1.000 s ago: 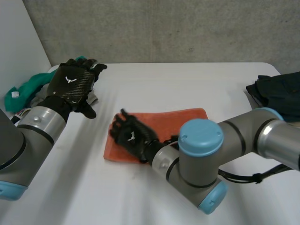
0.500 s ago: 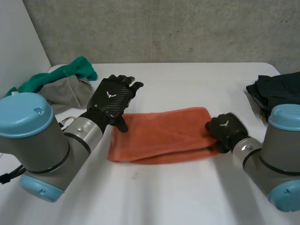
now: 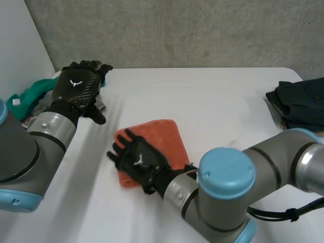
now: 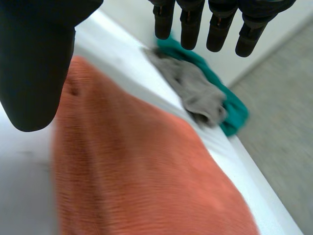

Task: Fold the laundry.

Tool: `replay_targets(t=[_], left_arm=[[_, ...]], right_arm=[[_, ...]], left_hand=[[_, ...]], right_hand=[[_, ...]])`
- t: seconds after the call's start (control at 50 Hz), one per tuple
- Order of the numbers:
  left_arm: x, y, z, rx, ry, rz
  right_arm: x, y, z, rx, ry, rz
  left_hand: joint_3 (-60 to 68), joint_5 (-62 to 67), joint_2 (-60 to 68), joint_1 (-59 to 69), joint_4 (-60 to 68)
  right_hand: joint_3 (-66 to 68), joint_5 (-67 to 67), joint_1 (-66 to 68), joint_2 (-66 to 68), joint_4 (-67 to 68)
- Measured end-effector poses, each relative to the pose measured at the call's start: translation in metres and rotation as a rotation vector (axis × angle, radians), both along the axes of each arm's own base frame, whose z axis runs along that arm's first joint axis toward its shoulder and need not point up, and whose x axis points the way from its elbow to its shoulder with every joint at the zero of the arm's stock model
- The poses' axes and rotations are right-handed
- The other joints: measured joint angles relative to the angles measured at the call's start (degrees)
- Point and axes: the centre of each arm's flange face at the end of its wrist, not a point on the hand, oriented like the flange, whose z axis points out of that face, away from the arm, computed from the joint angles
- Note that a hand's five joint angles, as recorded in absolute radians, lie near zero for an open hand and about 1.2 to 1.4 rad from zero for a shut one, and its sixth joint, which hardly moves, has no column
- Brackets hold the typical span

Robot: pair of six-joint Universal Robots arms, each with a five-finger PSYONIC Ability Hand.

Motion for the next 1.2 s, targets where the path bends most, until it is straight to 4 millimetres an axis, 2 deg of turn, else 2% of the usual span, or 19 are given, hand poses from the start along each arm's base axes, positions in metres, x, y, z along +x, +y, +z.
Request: replay_targets(t=[0.1,0.14,0.22,0.28,0.34,0.44,0.52,0.64,0.78,0.84,0.9,0.98,1.06,1.08,1.14,1.2], left_arm=[[-0.01,0.004,0.0,0.003,0.013,-0.027],[-0.022,0.01,-0.002,0.012,0.013,-0.066],[-0.041,0.025,-0.011,0.048,0.002,-0.132],[-0.055,0.036,-0.026,0.116,-0.023,-0.164],[-0.059,0.039,-0.044,0.189,-0.054,-0.154],[-0.055,0.038,-0.076,0.323,-0.124,-0.096],[-0.046,0.033,-0.094,0.396,-0.169,-0.053],[-0.031,0.022,-0.106,0.457,-0.203,-0.001],[-0.024,0.02,-0.107,0.483,-0.231,0.009],[-0.025,0.019,-0.101,0.467,-0.235,0.003],[-0.027,0.014,-0.082,0.411,-0.216,-0.02],[-0.033,0.007,-0.039,0.292,-0.153,-0.099],[-0.036,0.002,-0.001,0.188,-0.093,-0.193],[-0.037,0.0,0.01,0.158,-0.077,-0.226],[-0.039,-0.001,0.027,0.113,-0.051,-0.293],[-0.043,0.001,0.044,0.083,-0.019,-0.398]], right_arm=[[-0.028,-0.052,0.039,0.146,-0.163,-0.227],[-0.045,-0.076,0.055,0.22,-0.232,-0.33],[-0.06,-0.098,0.063,0.325,-0.272,-0.424],[-0.063,-0.111,0.057,0.427,-0.246,-0.468],[-0.059,-0.117,0.045,0.505,-0.195,-0.484],[-0.049,-0.127,0.019,0.611,-0.112,-0.496],[-0.044,-0.13,0.002,0.666,-0.058,-0.496],[-0.039,-0.132,-0.012,0.695,0.006,-0.487],[-0.041,-0.134,-0.008,0.594,0.074,-0.478],[-0.043,-0.136,0.001,0.523,0.093,-0.489],[-0.047,-0.137,0.017,0.428,0.102,-0.518],[-0.046,-0.129,0.038,0.304,0.086,-0.533],[-0.039,-0.105,0.048,0.207,0.059,-0.495],[-0.036,-0.093,0.048,0.178,0.049,-0.473],[-0.033,-0.073,0.043,0.146,0.041,-0.434],[-0.033,-0.046,0.026,0.135,0.048,-0.385]], left_hand=[[0.0,0.0,0.0,0.0,0.0],[0.0,0.0,0.0,0.0,0.0],[0.0,0.0,0.0,0.0,0.0],[0.0,0.0,0.0,0.0,0.0],[0.0,0.0,0.0,0.0,0.0],[0.0,0.0,0.0,0.0,0.0],[0.0,0.0,0.0,0.0,0.0],[0.0,0.0,0.0,0.0,0.0],[0.0,0.0,0.0,0.0,0.0],[0.0,0.0,0.0,0.0,0.0],[0.0,0.0,0.0,0.0,0.0],[0.0,0.0,0.0,0.0,0.0],[0.0,0.0,0.0,0.0,0.0],[0.0,0.0,0.0,0.0,0.0],[0.0,0.0,0.0,0.0,0.0],[0.0,0.0,0.0,0.0,0.0]], right_hand=[[0.0,0.0,0.0,0.0,-0.1],[0.0,0.0,0.0,0.0,-0.1],[0.0,0.0,0.0,0.0,-0.1],[0.0,0.0,0.0,0.0,-0.1],[0.0,0.0,0.0,0.0,-0.1],[0.0,0.0,0.0,0.0,-0.1],[0.0,0.0,0.0,0.0,-0.1],[0.0,0.0,0.0,0.0,-0.1],[0.0,0.0,0.0,0.0,-0.1],[0.0,0.0,0.0,0.0,-0.1],[0.0,0.0,0.0,0.0,-0.1],[0.0,0.0,0.0,0.0,-0.1],[0.0,0.0,0.0,0.0,-0.1],[0.0,0.0,0.0,0.0,-0.1],[0.0,0.0,0.0,0.0,-0.1],[0.0,0.0,0.0,0.0,-0.1]])
